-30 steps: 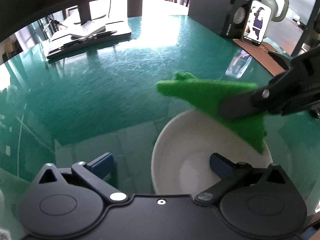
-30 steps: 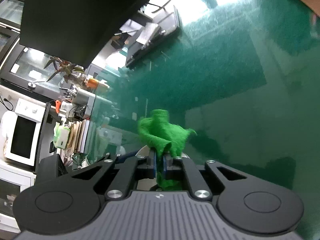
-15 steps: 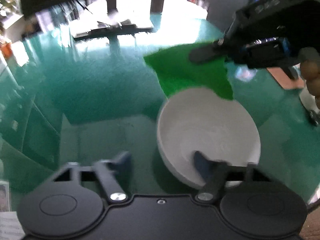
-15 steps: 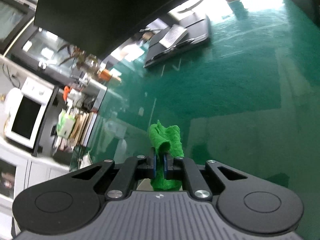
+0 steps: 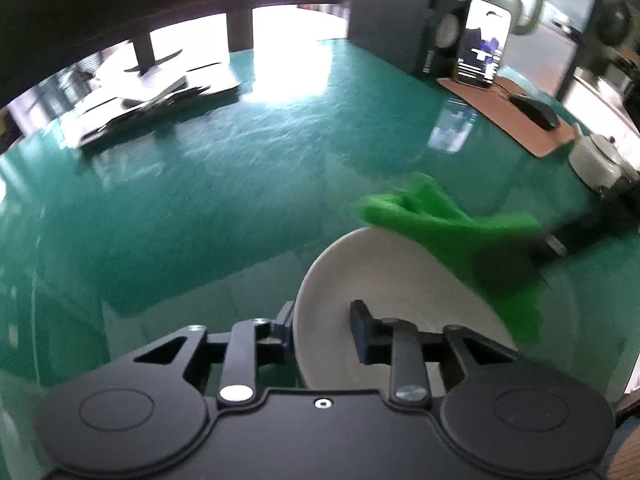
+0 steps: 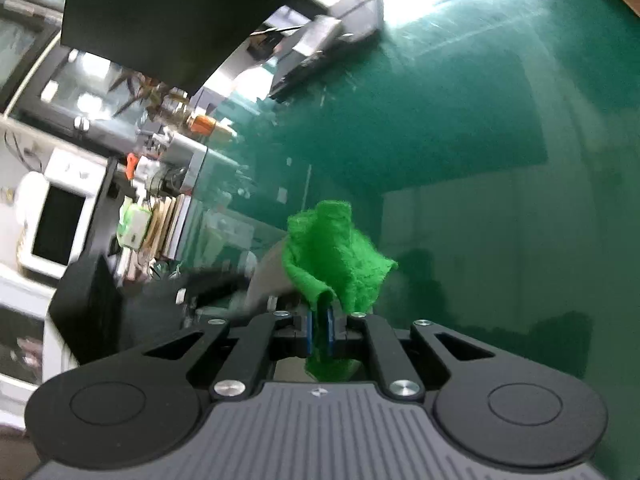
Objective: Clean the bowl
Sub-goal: 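Tilt the white bowl with the left gripper while the right gripper wipes its rim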
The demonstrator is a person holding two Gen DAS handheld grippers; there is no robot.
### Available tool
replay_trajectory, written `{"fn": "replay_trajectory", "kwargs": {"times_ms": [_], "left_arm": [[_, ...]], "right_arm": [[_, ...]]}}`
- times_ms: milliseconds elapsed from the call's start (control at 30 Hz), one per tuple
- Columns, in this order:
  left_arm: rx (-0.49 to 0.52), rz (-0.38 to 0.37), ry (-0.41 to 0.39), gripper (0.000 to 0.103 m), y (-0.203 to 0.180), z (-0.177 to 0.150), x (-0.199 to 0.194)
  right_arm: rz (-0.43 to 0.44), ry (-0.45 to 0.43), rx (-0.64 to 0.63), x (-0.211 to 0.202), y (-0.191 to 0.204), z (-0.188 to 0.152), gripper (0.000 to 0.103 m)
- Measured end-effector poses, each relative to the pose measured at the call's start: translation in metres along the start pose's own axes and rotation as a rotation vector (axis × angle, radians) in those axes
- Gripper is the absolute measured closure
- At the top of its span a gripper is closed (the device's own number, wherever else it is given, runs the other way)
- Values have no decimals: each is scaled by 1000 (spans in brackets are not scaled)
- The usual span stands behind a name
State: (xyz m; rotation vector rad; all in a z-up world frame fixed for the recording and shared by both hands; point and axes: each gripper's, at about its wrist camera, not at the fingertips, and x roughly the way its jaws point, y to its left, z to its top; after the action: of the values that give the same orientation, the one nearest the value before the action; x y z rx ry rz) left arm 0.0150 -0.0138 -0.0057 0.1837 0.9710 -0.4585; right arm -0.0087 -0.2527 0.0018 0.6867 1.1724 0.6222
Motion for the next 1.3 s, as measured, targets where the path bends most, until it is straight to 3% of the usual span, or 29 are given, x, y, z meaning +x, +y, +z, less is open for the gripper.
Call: {"fn": "replay_trajectory", "kwargs": {"times_ms": [67, 167, 267, 300, 333, 367, 433, 467, 767, 1033, 1300], "left_arm": [[24, 19, 5, 29, 1, 7, 7], [32, 31, -20, 13, 2, 9, 5], [-47, 5, -43, 10, 2, 1, -3], [-69, 2, -43, 11, 2, -1, -3], [-115, 2, -42, 20, 2, -6, -4], [-132, 1, -37, 43, 1, -8, -3], [-162, 2, -31, 71, 1, -10, 0], [-175, 3, -28, 78, 2, -12, 1], [-222, 5, -54, 79, 5, -17, 1], [-225, 23, -59, 76, 4, -15, 2], [-216, 24, -61, 71, 6, -13, 5]], "right_arm": [[-1, -30, 20, -5, -2, -5, 97], [-15, -101, 31, -18, -1, -7, 96], [-23, -170, 24, -30, 3, 0, 96], [-32, -181, 26, -31, 2, 3, 96], [-41, -192, 29, -32, 2, 6, 96], [-50, -202, 33, -33, 0, 9, 96], [-64, -198, 60, -30, -7, 16, 96], [-54, -182, 95, -27, -13, 17, 96], [-24, -82, 231, 5, -35, 29, 94], [37, -32, 297, 38, -33, 65, 94], [61, -3, 481, 9, -63, 31, 94]]}}
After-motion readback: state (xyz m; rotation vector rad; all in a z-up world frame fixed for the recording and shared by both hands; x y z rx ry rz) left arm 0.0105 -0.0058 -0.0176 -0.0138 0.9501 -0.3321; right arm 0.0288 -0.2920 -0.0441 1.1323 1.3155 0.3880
